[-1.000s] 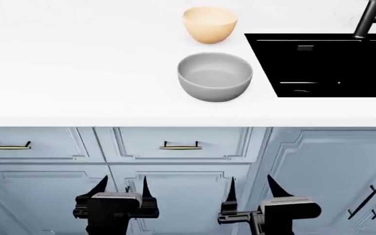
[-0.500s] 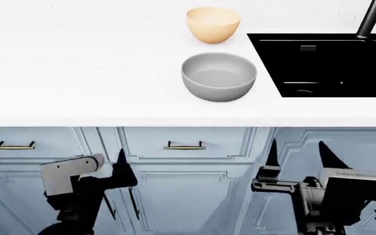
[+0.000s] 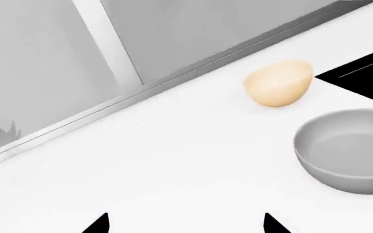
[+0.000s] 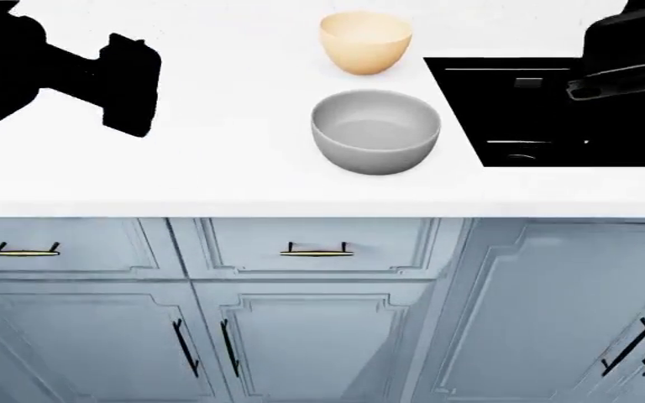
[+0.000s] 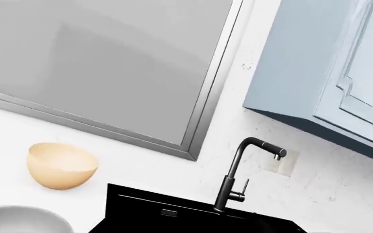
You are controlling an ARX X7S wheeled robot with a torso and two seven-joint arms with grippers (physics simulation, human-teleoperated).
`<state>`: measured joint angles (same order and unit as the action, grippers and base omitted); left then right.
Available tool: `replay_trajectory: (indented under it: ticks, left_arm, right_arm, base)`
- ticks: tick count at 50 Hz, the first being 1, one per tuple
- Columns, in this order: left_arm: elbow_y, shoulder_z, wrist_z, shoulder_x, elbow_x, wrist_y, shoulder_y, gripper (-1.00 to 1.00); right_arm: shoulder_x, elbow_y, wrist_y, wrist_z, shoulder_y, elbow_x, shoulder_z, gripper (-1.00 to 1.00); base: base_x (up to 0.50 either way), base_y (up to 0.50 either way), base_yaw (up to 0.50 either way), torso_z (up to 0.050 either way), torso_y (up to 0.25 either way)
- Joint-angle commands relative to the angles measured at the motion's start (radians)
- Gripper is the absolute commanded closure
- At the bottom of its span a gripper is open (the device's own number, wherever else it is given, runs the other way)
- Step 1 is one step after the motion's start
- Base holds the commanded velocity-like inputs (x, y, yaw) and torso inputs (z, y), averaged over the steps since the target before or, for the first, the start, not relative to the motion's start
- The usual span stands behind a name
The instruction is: Stack the bowls in the sink.
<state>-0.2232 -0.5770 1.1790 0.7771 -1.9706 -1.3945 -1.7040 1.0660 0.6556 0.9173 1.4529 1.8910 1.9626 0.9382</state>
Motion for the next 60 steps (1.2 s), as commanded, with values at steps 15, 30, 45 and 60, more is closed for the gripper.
replay_trajectory:
  ticks: [15, 30, 45, 60]
  left_arm:
    - [0.081, -0.564, -0.133, 0.127, -0.097, -0.143, -0.561, -1.0]
    - [0.07, -0.595, -0.142, 0.141, -0.101, -0.132, -0.583, -1.0]
    - [0.072, -0.606, -0.149, 0.146, -0.103, -0.132, -0.601, -1.0]
    - [0.084, -0.615, -0.139, 0.164, -0.121, -0.152, -0.629, -1.0]
  right_arm:
    - [-0.076, -0.16, 0.04, -0.015, 0.295, 0.049, 0.23, -1.0]
    - [-0.06, -0.149, 0.008, -0.032, 0.238, 0.056, 0.233, -1.0]
    - [-0.063, -0.146, 0.011, -0.034, 0.238, 0.067, 0.23, -1.0]
    - [-0.141, -0.163, -0.055, -0.054, 0.219, 0.161, 0.216, -1.0]
  base:
    - [0.46, 0.0, 0.0, 0.0, 0.0]
    - [0.5, -0.15, 0.0, 0.0, 0.001]
    - [0.5, -0.29, 0.0, 0.0, 0.001]
    - [0.22, -0.12, 0.0, 0.0, 0.002]
